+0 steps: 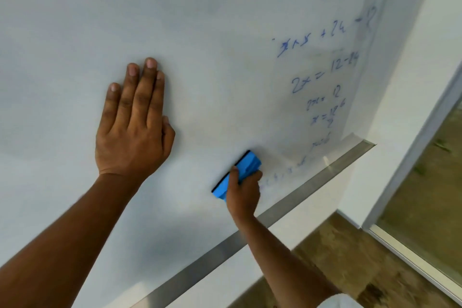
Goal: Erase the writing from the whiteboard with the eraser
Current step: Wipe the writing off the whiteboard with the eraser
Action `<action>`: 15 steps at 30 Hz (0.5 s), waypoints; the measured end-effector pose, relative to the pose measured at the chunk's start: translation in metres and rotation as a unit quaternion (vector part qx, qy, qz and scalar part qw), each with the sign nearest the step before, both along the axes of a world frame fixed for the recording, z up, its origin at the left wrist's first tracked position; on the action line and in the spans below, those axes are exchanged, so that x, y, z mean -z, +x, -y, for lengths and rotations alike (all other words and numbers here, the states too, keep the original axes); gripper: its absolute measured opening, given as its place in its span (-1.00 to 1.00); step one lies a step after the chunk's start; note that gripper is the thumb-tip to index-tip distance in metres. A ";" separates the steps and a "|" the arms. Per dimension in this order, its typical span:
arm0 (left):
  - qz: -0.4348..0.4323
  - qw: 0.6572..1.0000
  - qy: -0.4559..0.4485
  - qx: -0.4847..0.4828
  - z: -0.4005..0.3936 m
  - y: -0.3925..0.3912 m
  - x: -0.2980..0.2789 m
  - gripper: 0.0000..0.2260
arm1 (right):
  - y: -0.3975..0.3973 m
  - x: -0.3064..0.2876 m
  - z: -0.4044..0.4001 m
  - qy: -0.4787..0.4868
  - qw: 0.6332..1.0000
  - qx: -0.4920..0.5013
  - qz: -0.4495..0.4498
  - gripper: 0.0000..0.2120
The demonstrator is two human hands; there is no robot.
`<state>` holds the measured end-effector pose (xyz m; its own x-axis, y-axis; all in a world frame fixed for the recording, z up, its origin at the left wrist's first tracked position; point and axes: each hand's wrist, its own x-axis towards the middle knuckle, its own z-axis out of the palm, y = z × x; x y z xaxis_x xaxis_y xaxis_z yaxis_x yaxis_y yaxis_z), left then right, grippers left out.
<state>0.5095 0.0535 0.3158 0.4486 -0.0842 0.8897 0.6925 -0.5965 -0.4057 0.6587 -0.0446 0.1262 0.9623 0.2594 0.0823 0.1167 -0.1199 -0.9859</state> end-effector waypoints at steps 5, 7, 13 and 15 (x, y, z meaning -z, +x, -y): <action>-0.007 1.000 -0.009 0.004 0.001 -0.001 0.002 -0.36 | -0.039 -0.011 -0.009 -0.079 0.959 -0.017 0.273 -0.42; -0.005 1.000 -0.007 0.002 0.001 0.000 0.002 -0.36 | -0.025 0.004 -0.006 -0.080 0.968 0.002 0.239 -0.41; -0.004 1.000 0.007 -0.014 0.002 0.003 0.003 -0.37 | 0.018 0.074 0.007 -0.103 0.990 0.022 -0.095 -0.38; -0.003 1.000 0.006 -0.016 0.004 0.002 0.002 -0.38 | 0.027 0.083 0.012 -0.061 0.977 0.009 -0.206 -0.41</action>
